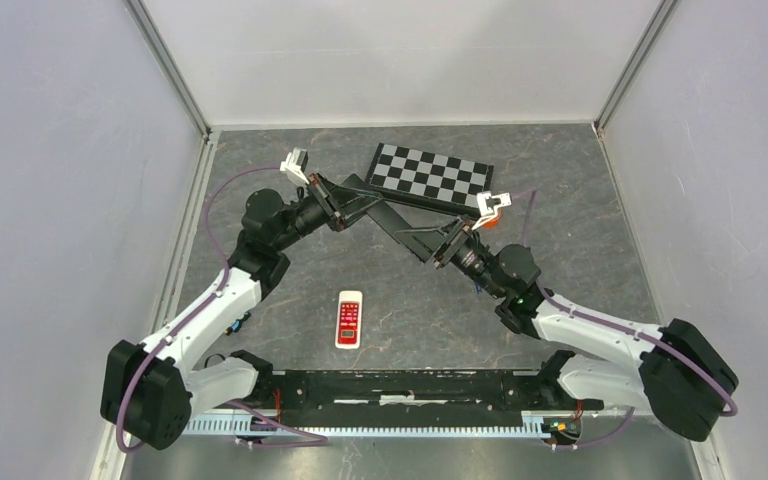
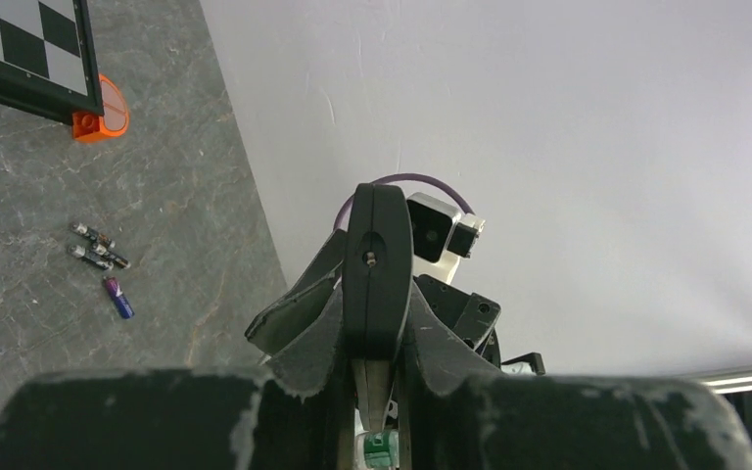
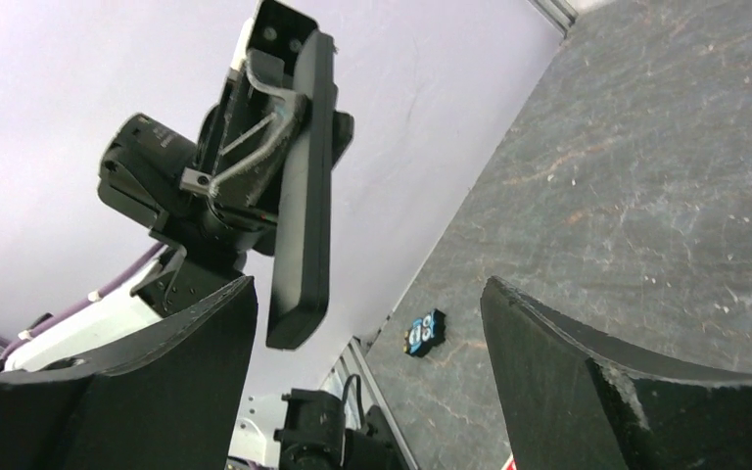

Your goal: Load the batteries into the remote control

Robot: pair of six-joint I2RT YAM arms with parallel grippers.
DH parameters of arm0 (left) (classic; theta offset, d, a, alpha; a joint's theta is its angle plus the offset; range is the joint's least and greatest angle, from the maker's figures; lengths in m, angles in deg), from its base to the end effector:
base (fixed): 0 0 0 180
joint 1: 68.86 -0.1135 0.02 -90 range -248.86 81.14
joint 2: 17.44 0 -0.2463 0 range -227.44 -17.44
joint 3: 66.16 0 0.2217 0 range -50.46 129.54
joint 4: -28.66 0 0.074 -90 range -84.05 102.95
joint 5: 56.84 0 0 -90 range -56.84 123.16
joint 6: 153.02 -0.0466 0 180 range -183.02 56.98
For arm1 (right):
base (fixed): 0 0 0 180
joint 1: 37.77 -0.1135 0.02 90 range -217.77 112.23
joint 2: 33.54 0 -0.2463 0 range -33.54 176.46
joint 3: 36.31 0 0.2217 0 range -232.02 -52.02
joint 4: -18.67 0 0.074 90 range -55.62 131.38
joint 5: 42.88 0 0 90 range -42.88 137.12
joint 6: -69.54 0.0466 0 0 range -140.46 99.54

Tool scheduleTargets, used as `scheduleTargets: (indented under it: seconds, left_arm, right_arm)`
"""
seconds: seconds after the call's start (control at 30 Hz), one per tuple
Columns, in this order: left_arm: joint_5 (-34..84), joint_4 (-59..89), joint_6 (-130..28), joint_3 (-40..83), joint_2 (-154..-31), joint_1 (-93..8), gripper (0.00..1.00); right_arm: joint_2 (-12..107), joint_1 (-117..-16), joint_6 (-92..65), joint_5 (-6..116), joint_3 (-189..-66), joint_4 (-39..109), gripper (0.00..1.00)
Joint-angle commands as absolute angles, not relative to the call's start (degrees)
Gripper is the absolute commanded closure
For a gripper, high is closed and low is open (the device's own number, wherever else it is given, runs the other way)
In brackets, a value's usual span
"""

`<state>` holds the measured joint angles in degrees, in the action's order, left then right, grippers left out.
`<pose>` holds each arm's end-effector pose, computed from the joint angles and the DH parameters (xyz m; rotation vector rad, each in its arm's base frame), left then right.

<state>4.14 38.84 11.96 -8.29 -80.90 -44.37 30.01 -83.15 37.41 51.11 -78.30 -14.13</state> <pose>0.2136 -0.1221 0.3214 -0.2968 1.7586 -1.7070 0.1625 0.1693 0.2760 0.1038 1.5571 1.5229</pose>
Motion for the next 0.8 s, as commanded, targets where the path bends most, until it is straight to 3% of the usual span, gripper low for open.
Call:
scheduleTargets:
  seconds: [0.0,0.13,0.33,0.63,0.77]
  left_arm:
    - [4.96,43.22,15.62,-8.23,-80.98,-44.23,0.98]
    - [3.56,46.97,17.16,-9.1,-82.06,-44.19,0.98]
    - [2.64,51.12,18.63,-9.68,-83.21,-44.23,0.98]
    - [2.6,52.15,19.48,-10.15,-82.76,-44.25,0.98]
    - [2.56,54.36,21.13,-9.39,-83.19,-45.22,0.98]
  right_arm:
    - [31.84,-83.56,39.33,48.71,-81.68,-25.32,0.13]
    - [33.25,-83.51,38.27,48.64,-85.06,-18.56,0.24]
    - [37.13,-83.25,41.18,51.62,-87.04,-20.26,0.37]
    - [37.58,-82.44,42.08,52.12,-82.93,-22.83,0.76]
    - [37.69,-80.78,43.32,54.75,-78.05,-29.94,0.83]
